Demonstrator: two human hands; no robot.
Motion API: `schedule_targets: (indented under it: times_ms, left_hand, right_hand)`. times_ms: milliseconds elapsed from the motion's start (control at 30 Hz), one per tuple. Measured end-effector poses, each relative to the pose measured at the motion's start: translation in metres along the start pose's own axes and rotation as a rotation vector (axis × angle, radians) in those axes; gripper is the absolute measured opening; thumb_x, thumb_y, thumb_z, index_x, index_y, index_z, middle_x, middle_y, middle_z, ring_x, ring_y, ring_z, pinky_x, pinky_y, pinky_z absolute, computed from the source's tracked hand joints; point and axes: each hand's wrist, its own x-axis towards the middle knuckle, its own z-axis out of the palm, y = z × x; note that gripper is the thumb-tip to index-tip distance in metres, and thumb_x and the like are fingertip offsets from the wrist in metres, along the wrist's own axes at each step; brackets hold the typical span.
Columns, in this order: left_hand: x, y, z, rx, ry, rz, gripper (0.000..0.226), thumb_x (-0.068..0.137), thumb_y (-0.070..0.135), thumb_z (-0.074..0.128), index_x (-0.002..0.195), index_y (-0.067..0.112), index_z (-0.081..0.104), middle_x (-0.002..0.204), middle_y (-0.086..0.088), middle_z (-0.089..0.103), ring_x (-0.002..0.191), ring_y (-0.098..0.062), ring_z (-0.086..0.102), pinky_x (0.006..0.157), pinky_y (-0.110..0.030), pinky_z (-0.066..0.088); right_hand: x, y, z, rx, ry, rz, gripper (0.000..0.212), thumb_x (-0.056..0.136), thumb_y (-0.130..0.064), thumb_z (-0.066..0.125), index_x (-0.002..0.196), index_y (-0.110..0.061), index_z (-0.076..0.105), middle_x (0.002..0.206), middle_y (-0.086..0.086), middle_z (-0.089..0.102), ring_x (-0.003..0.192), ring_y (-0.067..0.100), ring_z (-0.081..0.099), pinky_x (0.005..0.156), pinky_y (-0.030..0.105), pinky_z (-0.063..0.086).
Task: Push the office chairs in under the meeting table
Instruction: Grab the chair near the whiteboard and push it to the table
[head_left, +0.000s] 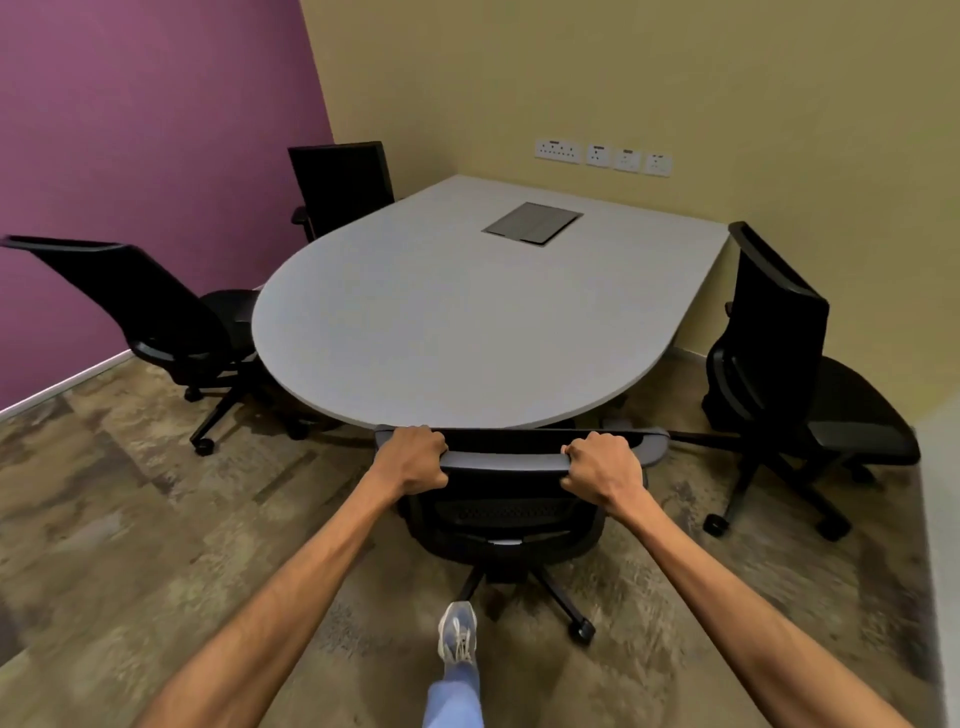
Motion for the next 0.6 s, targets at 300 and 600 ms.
schedule_targets:
  times_ms: [300, 600]
  left_hand:
    - [0.008, 0.009, 0.001, 0.013, -0.002, 0.003, 0.009, 0.066, 0.026, 0.055, 0.066, 0.019, 0.049, 0.069, -0.012, 0.065, 0.059, -0.028, 0.052, 0.058, -0.036, 0.040]
    - [0.062, -0.025, -0.010, 0.009, 0.051, -0.062, 0.020, 0.079, 0.028, 0.057, 0.074, 0.010, 0.061, 0.074, -0.009, 0.065, 0.069, -0.030, 0.060, 0.064, -0.037, 0.045]
  right_hand:
    - [0.016, 0.022, 0.010, -0.020, 0.042, -0.038, 0.020, 0.069, -0.033, 0.057, 0.074, -0.019, 0.071, 0.060, 0.003, 0.064, 0.058, 0.026, 0.061, 0.053, 0.029, 0.032]
    - [0.084, 0.022, 0.008, 0.027, 0.025, -0.043, 0.022, 0.068, -0.030, 0.053, 0.074, -0.018, 0.071, 0.059, 0.002, 0.063, 0.055, 0.022, 0.055, 0.054, 0.030, 0.032]
